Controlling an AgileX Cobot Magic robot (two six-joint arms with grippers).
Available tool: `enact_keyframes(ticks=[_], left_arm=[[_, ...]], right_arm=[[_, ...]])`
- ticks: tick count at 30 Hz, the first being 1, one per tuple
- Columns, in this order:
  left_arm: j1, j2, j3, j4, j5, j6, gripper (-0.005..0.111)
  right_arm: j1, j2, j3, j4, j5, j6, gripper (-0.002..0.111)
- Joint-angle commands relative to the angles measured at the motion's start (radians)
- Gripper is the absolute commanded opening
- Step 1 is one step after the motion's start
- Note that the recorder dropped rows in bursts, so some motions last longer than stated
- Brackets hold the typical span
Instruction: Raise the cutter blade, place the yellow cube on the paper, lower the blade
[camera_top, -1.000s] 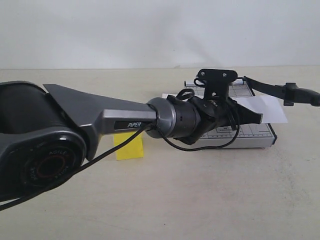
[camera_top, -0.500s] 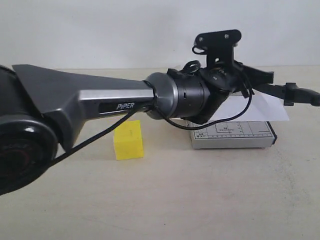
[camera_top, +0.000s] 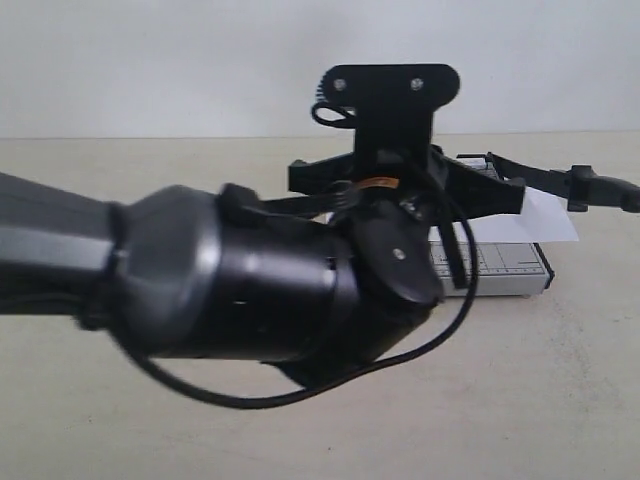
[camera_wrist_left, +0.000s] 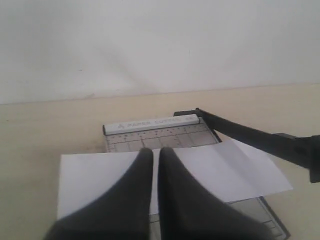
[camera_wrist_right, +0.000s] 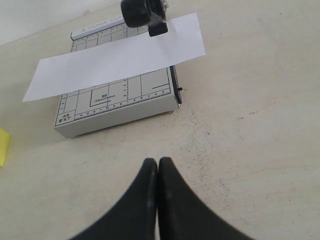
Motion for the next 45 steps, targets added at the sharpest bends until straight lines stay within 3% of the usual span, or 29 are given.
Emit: enact_keyframes(ticks=[1,7,9,11,16,18,23,25,27,30,34,38,42,45], left_arm=[[-0.006,-0.131,0.139,-0.049,-0.064,0.057,0.004],[-0.006,-0.184,0.226,-0.376,-0.304,0.226,0.004],[-0.006,-0.186,0.245,-0.376,-0.391,0.227,0.004],[-0.008,-0.193,0.267,-0.376,-0.395,0.235,0.004],[-0.008,-0.204,0.299,-0.376,-0.241,0.425,0.004],[-0.008,-0.204,0.313,-0.376,-0.178,0.364,0.004],[-0.008,-0.216,0.401,-0.376,-0.113,-0.166,0.004],[-0.008,-0.251,0.479,-0.376,-0.074,-0.276,0.004],[-0.006,-0.291,0.568,-0.336,-0.007,-0.28,0.004],[0.009,-0.331,0.652,-0.105,0.07,-0.191,0.004],[0.011,-0.323,0.653,-0.046,0.025,-0.137,0.005],[0.03,-0.31,0.65,-0.006,0.013,-0.075,0.028],[0.068,-0.275,0.637,0.065,-0.01,-0.178,0.081],[0.109,-0.224,0.598,0.069,-0.008,-0.226,0.11]], right_arm=[[-0.002,0.004,0.003,0.002,-0.005,0.0,0.0],[-0.002,0.004,0.003,0.002,-0.005,0.0,0.0],[-0.002,0.004,0.003,0.002,-0.003,0.0,0.0],[-0.002,0.004,0.003,0.002,-0.003,0.0,0.0],[-0.002,0.004,0.003,0.002,-0.003,0.0,0.0],[-0.002,0.004,0.003,0.002,-0.003,0.0,0.0],[-0.002,0.004,0.003,0.002,-0.003,0.0,0.0],[-0.002,0.004,0.003,0.004,-0.003,0.0,0.0],[-0.002,0.004,0.003,0.004,-0.003,0.0,0.0],[-0.002,0.004,0.003,0.004,-0.003,0.0,0.0],[-0.002,0.004,0.003,0.004,-0.003,0.0,0.0],[-0.002,0.004,0.003,0.004,-0.003,0.0,0.0],[-0.002,0.004,0.003,0.004,-0.003,0.0,0.0],[-0.002,0.004,0.003,0.004,-0.003,0.0,0.0]])
